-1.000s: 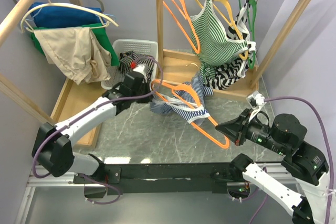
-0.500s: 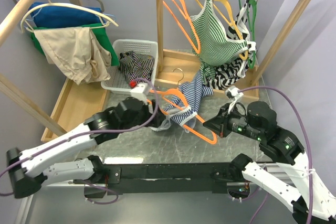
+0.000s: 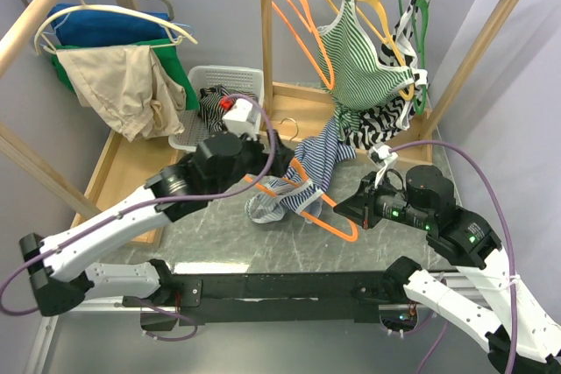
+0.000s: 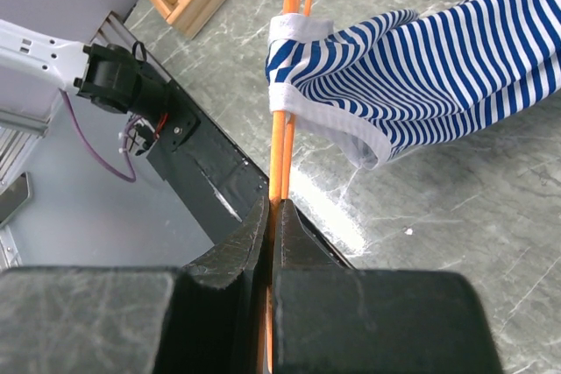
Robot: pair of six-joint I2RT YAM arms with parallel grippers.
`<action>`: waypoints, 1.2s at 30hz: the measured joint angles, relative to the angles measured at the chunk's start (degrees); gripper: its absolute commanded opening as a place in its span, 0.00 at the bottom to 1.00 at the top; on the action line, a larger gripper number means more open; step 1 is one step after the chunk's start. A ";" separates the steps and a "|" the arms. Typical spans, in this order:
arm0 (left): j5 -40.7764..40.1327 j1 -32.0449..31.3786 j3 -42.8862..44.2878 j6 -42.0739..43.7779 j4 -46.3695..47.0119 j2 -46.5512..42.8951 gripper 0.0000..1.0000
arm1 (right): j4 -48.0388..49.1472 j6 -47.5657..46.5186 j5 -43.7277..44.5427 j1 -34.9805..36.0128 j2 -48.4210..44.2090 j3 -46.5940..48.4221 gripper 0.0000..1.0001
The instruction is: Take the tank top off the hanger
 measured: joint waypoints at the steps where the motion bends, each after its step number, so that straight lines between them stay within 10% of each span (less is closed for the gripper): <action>1: 0.17 0.00 0.52 0.92 0.98 1.20 0.87 | -0.02 0.00 -0.09 0.00 0.00 0.00 0.00; 12: 1.03 0.00 1.90 4.52 4.50 6.93 0.72 | -0.02 -0.02 -0.85 0.00 -0.39 0.00 0.00; 25: 1.31 0.00 3.41 5.62 7.61 10.32 0.05 | -0.04 -0.04 -0.85 0.00 -0.87 0.00 0.00; 30: 1.77 -0.07 3.41 6.29 7.48 10.69 0.01 | -0.15 -0.02 -0.76 0.00 -1.16 0.00 0.00; 36: 1.09 -0.09 3.41 6.58 7.41 10.69 0.01 | -0.24 1.42 1.60 0.02 -1.09 0.22 0.43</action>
